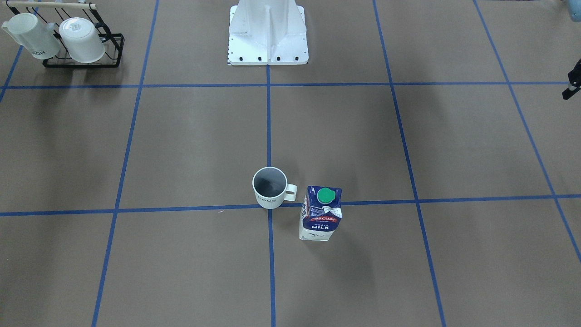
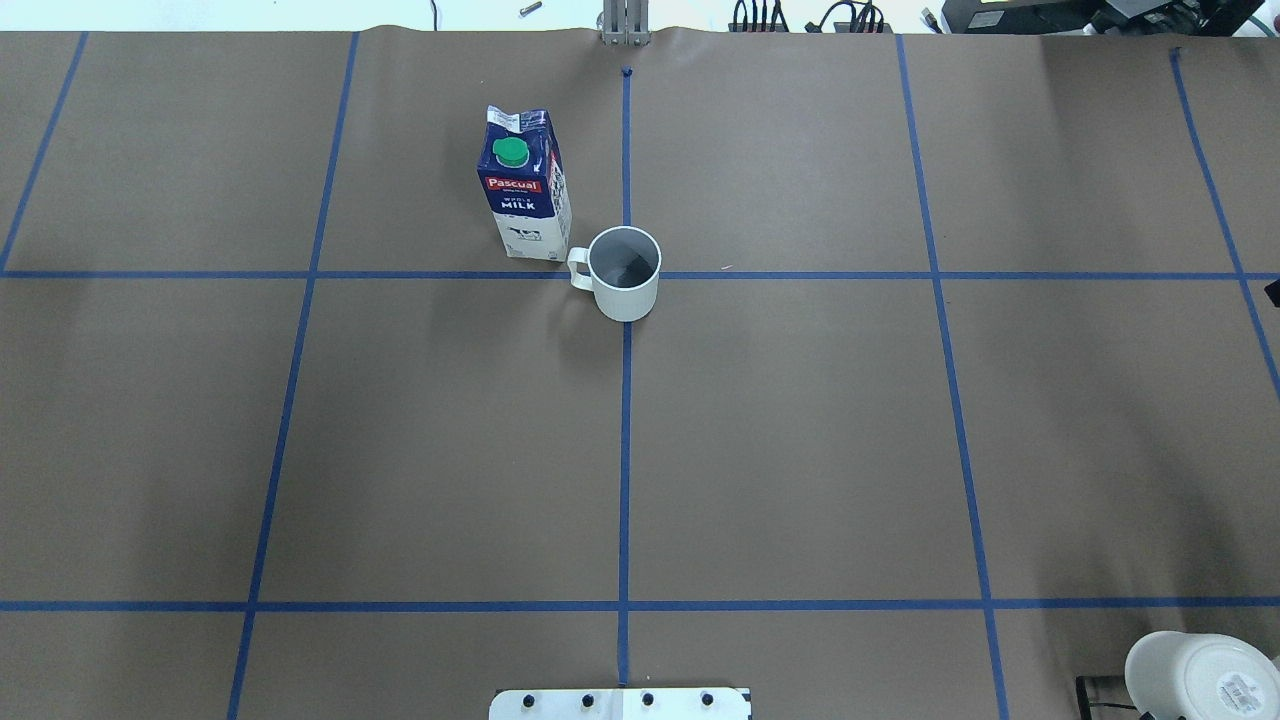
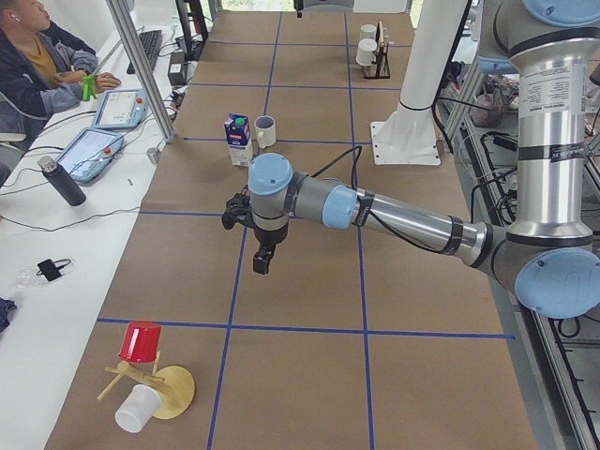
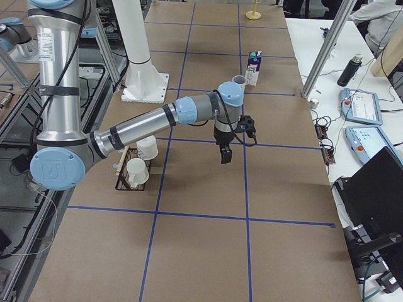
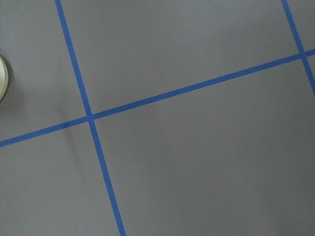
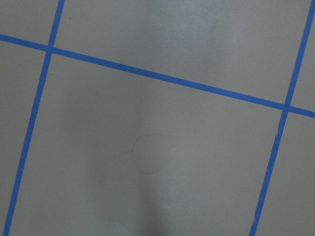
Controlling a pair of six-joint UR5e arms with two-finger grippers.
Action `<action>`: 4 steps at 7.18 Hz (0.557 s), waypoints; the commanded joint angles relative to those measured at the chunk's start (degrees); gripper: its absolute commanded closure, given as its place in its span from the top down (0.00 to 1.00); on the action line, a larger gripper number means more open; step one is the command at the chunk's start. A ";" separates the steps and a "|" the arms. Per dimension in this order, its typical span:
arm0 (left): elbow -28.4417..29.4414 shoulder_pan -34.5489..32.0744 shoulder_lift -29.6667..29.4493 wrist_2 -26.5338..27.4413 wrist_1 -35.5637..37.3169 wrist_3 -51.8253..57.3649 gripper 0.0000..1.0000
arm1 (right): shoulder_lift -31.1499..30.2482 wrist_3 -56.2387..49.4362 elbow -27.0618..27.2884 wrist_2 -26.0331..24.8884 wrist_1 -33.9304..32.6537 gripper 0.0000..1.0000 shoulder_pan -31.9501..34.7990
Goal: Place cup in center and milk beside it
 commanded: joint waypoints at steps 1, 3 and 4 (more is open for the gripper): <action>0.16 -0.03 -0.14 -0.07 -0.39 -3.04 0.99 | -0.27 -0.19 -0.72 0.39 0.01 1.00 0.05; 0.16 -0.11 0.04 -0.07 -0.48 -2.71 0.99 | -0.97 -0.19 -1.86 3.80 0.01 1.00 0.05; 0.16 -0.03 0.04 -0.07 -0.31 -3.05 0.99 | -1.14 -0.28 -1.87 3.91 0.27 1.00 0.14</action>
